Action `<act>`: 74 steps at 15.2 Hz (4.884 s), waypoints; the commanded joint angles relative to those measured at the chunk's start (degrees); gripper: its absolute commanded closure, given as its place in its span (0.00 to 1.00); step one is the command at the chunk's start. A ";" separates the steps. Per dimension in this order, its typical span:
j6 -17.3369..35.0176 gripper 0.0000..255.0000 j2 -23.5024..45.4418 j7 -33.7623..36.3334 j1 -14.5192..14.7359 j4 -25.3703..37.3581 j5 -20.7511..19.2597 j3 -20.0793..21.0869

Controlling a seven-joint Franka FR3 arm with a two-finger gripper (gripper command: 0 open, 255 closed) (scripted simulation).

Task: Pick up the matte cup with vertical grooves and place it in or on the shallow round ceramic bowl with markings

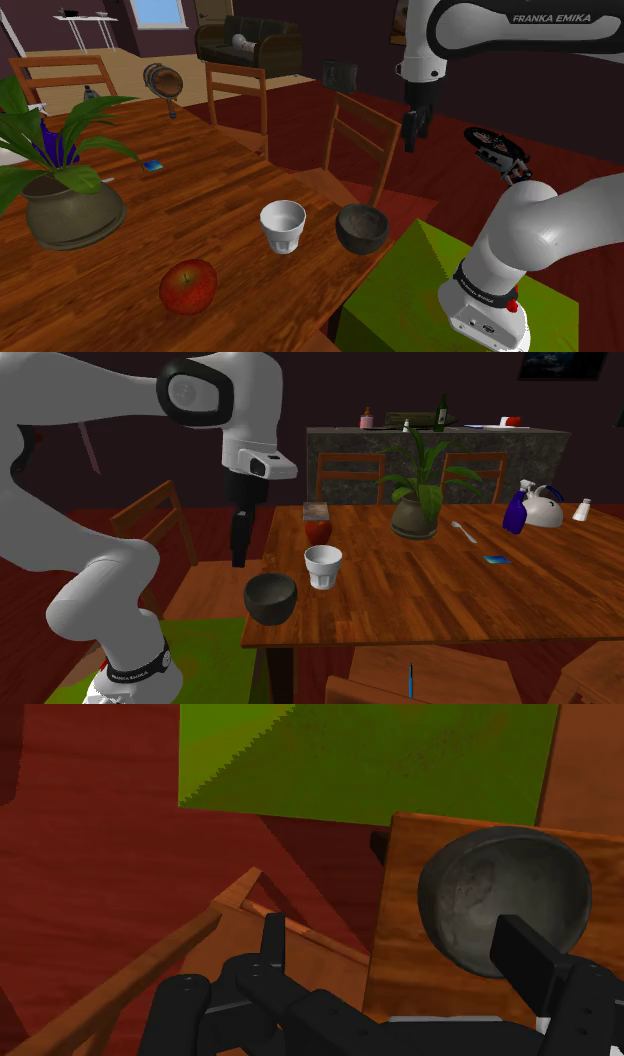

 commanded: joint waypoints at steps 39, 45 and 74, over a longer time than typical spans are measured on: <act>45.77 0.00 46.27 10.94 10.33 8.63 16.59 11.88; 45.75 1.00 46.27 10.94 10.33 8.64 16.58 11.88; 30.72 1.00 39.42 12.88 9.89 16.97 16.15 11.39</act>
